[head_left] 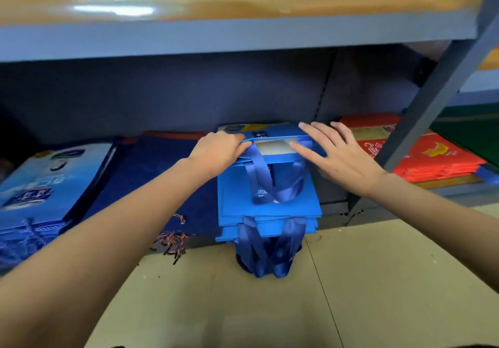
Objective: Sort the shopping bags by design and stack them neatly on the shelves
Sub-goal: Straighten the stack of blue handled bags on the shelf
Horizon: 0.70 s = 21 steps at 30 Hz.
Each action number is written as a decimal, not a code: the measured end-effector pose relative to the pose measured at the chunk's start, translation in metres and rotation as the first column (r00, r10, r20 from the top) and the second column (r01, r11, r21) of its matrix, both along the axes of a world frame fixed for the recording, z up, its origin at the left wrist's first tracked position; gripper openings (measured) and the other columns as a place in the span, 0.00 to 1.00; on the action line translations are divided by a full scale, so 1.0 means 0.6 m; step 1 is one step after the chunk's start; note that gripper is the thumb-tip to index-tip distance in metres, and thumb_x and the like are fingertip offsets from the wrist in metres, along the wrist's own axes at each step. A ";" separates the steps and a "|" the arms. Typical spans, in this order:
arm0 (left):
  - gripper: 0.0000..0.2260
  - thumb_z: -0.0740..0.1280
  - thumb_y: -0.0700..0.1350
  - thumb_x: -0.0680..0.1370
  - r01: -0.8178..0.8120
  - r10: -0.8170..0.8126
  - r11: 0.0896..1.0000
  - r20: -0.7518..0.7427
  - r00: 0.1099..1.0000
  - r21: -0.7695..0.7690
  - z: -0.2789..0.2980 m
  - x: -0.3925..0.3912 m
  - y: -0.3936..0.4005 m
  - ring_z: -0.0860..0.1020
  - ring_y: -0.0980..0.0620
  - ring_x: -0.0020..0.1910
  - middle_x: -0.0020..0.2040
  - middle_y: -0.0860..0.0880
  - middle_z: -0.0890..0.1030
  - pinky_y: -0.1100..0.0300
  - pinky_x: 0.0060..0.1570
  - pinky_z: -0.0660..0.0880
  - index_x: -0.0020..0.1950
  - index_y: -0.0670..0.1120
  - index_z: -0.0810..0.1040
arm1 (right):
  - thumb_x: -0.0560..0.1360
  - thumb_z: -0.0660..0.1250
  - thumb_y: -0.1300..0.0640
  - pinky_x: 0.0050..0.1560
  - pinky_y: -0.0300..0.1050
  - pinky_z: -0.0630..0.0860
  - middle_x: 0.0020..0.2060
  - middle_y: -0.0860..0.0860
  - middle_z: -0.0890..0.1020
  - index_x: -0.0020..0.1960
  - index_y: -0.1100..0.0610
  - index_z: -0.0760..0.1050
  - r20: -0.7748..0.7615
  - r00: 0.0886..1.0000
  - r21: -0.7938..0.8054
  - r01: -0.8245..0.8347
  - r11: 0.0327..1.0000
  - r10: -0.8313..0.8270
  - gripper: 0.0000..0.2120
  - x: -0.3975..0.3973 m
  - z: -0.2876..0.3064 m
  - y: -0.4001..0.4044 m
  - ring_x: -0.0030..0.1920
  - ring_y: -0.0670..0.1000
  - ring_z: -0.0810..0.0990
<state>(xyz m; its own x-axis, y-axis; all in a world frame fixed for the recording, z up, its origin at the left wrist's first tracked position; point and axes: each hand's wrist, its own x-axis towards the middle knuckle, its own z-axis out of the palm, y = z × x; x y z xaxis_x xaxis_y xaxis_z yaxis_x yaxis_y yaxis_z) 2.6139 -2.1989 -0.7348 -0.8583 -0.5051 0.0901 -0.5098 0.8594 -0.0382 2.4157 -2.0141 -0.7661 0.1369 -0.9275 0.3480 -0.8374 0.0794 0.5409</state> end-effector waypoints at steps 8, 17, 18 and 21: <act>0.18 0.52 0.53 0.83 0.066 -0.076 0.984 0.053 0.996 0.166 -0.010 0.002 -0.005 0.74 0.39 0.54 0.53 0.40 0.78 0.53 0.48 0.66 0.58 0.43 0.74 | 0.67 0.68 0.66 0.61 0.59 0.65 0.65 0.58 0.66 0.51 0.55 0.75 0.024 0.984 -0.167 -0.170 0.971 0.177 0.14 0.008 -0.048 -0.023 0.61 0.60 0.68; 0.19 0.50 0.54 0.83 0.138 -0.174 0.981 0.307 0.936 0.135 -0.035 0.000 0.000 0.75 0.40 0.55 0.55 0.41 0.79 0.54 0.50 0.70 0.63 0.46 0.72 | 0.70 0.68 0.60 0.43 0.33 0.65 0.47 0.50 0.72 0.37 0.59 0.77 0.763 0.544 -0.394 -0.036 0.919 0.348 0.05 0.098 0.089 0.002 0.36 0.43 0.68; 0.18 0.51 0.54 0.83 0.145 -0.179 0.982 0.342 0.922 0.123 -0.039 -0.004 0.006 0.75 0.40 0.54 0.55 0.41 0.78 0.54 0.49 0.70 0.63 0.45 0.72 | 0.69 0.68 0.61 0.40 0.31 0.64 0.44 0.49 0.73 0.36 0.58 0.77 0.793 0.555 -0.298 -0.007 0.954 0.252 0.03 0.095 0.110 0.004 0.33 0.40 0.70; 0.18 0.53 0.53 0.82 0.139 -0.164 0.986 0.417 0.894 0.090 -0.047 -0.021 0.017 0.75 0.41 0.50 0.54 0.40 0.77 0.55 0.43 0.68 0.59 0.42 0.72 | 0.70 0.69 0.68 0.34 0.34 0.72 0.32 0.51 0.78 0.37 0.61 0.76 0.939 0.278 0.207 0.017 0.978 -0.204 0.05 0.088 0.128 -0.002 0.27 0.37 0.77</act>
